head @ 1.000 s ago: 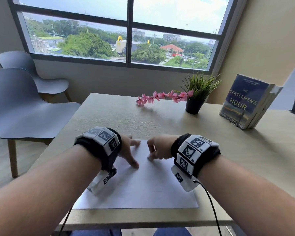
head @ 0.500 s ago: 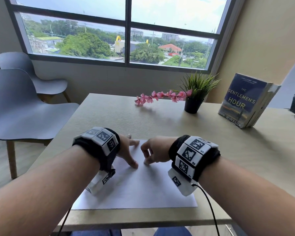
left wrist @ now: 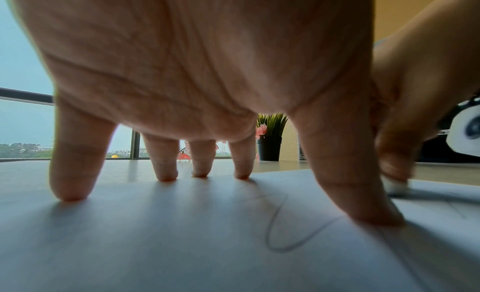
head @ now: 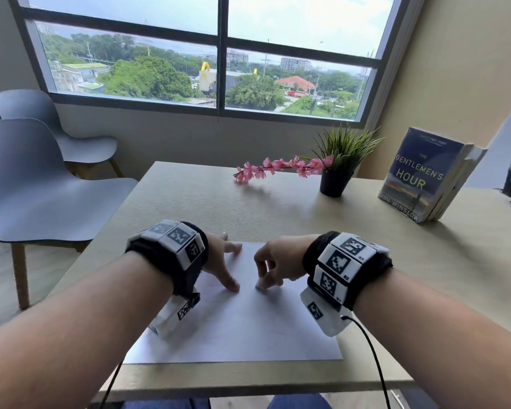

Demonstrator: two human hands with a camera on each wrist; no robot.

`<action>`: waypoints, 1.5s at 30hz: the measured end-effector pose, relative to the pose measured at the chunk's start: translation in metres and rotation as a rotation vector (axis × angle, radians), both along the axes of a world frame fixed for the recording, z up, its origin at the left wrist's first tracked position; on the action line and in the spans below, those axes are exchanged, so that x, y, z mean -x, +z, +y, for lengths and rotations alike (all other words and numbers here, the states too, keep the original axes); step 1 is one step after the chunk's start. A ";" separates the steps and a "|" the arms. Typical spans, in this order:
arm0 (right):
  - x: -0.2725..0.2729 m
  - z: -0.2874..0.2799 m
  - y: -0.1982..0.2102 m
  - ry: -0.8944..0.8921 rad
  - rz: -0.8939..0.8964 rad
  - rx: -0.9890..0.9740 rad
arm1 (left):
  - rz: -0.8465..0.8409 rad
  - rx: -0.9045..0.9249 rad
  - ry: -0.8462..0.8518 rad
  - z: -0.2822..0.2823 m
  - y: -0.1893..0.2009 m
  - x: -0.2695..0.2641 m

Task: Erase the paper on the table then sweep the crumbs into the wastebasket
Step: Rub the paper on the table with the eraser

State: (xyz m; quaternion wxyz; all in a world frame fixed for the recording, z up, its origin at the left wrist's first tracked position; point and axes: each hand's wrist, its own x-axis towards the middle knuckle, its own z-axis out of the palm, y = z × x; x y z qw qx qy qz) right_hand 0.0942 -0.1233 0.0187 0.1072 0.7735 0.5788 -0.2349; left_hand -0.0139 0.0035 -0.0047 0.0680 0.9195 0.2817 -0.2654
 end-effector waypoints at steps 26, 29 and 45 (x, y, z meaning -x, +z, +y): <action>-0.011 -0.007 -0.005 -0.178 0.082 -0.056 | -0.045 -0.104 -0.034 -0.006 0.005 0.001; -0.009 -0.001 -0.002 -0.171 0.019 -0.051 | -0.040 -0.132 -0.056 -0.008 0.005 0.003; 0.010 0.005 0.002 -0.057 -0.103 -0.066 | -0.006 -0.011 -0.017 -0.006 0.000 0.008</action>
